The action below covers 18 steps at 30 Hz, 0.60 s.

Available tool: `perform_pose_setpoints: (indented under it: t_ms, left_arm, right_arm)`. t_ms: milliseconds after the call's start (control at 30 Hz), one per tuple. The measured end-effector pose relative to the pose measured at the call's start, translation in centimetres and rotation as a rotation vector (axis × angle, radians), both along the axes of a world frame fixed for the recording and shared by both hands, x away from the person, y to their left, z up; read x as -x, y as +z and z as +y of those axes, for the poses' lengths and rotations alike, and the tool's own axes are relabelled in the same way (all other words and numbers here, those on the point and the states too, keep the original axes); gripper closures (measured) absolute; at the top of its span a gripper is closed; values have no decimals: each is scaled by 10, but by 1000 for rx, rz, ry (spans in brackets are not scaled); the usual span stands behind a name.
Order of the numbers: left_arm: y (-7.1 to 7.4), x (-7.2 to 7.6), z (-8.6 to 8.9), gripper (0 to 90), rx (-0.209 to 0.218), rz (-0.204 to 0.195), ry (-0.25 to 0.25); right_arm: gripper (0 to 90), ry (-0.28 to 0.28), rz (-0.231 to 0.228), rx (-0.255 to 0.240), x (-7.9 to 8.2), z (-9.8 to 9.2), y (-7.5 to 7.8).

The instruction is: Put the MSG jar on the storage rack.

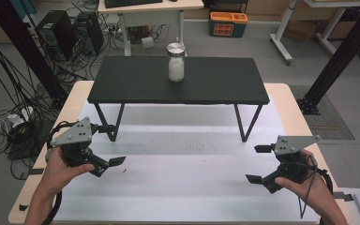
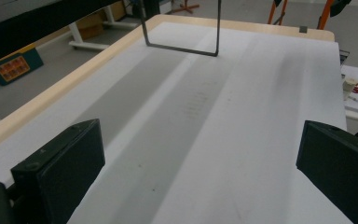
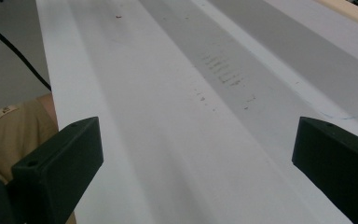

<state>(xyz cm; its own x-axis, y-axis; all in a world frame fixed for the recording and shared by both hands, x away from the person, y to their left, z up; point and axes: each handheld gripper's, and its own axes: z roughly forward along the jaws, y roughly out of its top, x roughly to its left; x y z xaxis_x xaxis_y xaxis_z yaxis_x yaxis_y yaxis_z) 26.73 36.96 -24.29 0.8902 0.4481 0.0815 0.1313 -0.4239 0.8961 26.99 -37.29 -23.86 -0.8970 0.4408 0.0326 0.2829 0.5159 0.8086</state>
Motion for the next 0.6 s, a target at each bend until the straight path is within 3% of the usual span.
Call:
perform_pose_setpoints:
  t_ms: [600]
  left_arm:
    - [0, 1, -1, 12, 4, 2, 0]
  right_arm:
    - [16, -10, -18, -5, 5, -3, 2]
